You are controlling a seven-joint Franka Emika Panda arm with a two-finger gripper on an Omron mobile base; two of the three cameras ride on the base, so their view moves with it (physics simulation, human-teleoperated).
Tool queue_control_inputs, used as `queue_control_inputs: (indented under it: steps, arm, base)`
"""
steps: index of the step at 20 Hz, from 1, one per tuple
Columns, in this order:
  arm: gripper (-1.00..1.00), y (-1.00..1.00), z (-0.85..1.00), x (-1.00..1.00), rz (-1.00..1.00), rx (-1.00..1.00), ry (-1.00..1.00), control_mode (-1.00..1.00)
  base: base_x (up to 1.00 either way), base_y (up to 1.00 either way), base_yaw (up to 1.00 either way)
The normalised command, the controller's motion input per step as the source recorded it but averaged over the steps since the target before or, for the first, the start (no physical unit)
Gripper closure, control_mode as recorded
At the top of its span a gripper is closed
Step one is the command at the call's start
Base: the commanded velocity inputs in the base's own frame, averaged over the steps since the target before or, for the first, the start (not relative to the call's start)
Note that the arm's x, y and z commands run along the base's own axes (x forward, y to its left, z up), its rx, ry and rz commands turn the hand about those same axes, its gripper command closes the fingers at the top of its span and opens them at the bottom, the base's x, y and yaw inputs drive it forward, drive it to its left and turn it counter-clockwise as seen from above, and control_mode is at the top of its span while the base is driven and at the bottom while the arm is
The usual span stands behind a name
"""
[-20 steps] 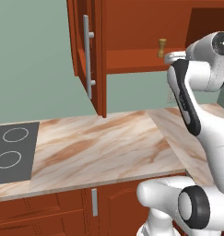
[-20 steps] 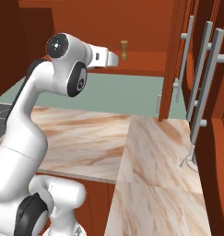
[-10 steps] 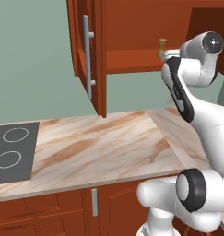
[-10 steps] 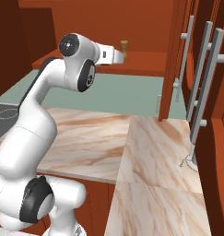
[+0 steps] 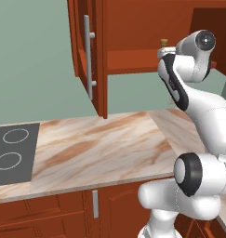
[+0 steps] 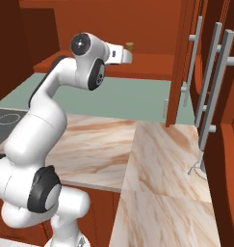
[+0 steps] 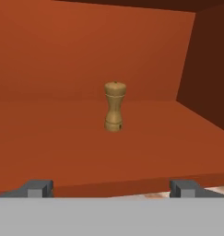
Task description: Take 2 condiments from the cabinet and move them on the counter near the stove.Make sure the condiments are lined up with each other, next to each other.
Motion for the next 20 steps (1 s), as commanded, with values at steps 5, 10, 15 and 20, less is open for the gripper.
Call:
queue_control_inputs:
  steps: [5,10,15,20]
  arm:
    - [-1.00,-0.01,0.00,0.40,0.00,0.01,0.00,-1.00]
    - [-1.00,0.00,-0.03,0.18,0.00,0.00,0.00,-1.00]
    - [-1.00,-0.04,-0.08,0.12,0.00,0.00,0.00,-1.00]
    - [-1.00,-0.10,-0.11,0.14,0.00,0.00,0.00,-1.00]
  base:
    - [0.00,0.00,0.00]
    - [0.00,0.00,0.00]
    - [0.00,0.00,0.00]
    - [0.00,0.00,0.00]
